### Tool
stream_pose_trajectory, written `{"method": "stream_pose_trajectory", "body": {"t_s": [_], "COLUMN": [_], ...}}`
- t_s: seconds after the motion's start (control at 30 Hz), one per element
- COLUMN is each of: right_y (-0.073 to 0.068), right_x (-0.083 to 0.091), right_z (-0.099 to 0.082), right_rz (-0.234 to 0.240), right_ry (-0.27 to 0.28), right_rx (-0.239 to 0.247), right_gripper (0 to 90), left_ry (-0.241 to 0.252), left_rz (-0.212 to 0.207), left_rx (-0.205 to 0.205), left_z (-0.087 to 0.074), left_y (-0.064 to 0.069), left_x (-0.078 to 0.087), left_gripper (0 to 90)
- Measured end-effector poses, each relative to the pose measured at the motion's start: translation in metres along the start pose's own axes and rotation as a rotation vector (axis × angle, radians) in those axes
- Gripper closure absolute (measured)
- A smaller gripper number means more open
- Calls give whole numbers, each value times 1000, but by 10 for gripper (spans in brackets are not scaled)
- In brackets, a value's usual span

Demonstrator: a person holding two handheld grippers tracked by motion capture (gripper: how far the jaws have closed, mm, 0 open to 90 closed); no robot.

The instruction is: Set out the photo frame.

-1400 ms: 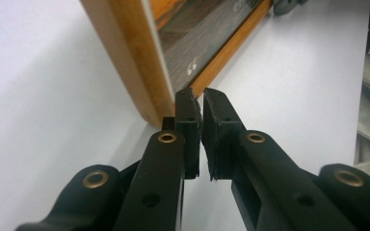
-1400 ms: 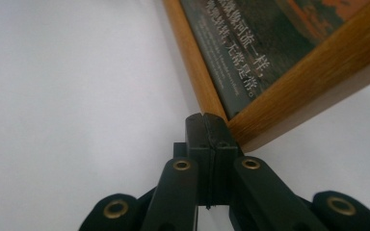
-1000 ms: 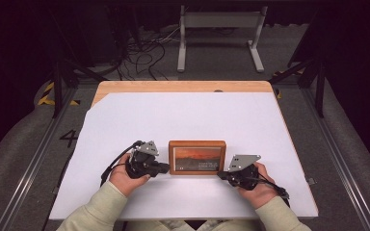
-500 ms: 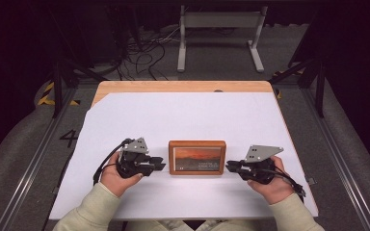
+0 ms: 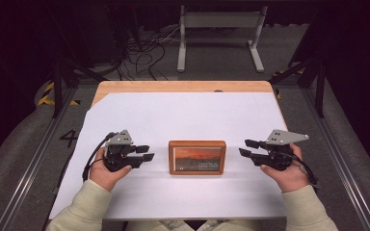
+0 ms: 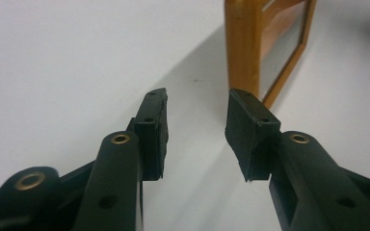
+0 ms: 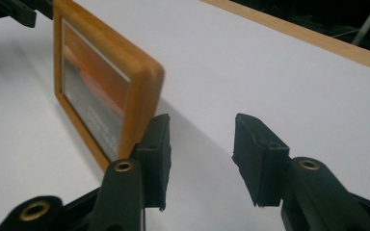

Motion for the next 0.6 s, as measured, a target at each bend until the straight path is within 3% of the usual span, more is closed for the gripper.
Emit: {"method": "stream_pose_trajectory", "body": {"t_s": [0.03, 0.1, 0.3, 0.43, 0.6], "right_y": [0, 12, 29, 42, 55], "right_x": [0, 1, 1, 0, -3], "right_z": [0, -1, -6, -14, -30], "right_rz": [0, -36, -38, -59, -49], "right_ry": [0, 8, 21, 14, -14], "right_rx": [0, 8, 8, -12, -52], "right_gripper": [573, 535, 448, 346, 246], "left_ry": [0, 8, 22, 17, 8], "left_rz": [0, 49, 71, 85, 98], "left_rx": [0, -6, 11, 19, 25], "left_z": [0, -3, -8, -11, -16], "left_y": [0, -7, -20, -26, -33], "left_x": [0, 2, 5, 5, 3], "left_gripper": [583, 558, 534, 523, 521]}}
Point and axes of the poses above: each handheld gripper's, and its own axes: x roughly backward along the jaws, z roughly out of its top, y roughly to its right, the point moved 1 cm from there along -x, roughly forward along the jaws, and after that the axes turned 8 degrees about y, right-handed, at the moved point
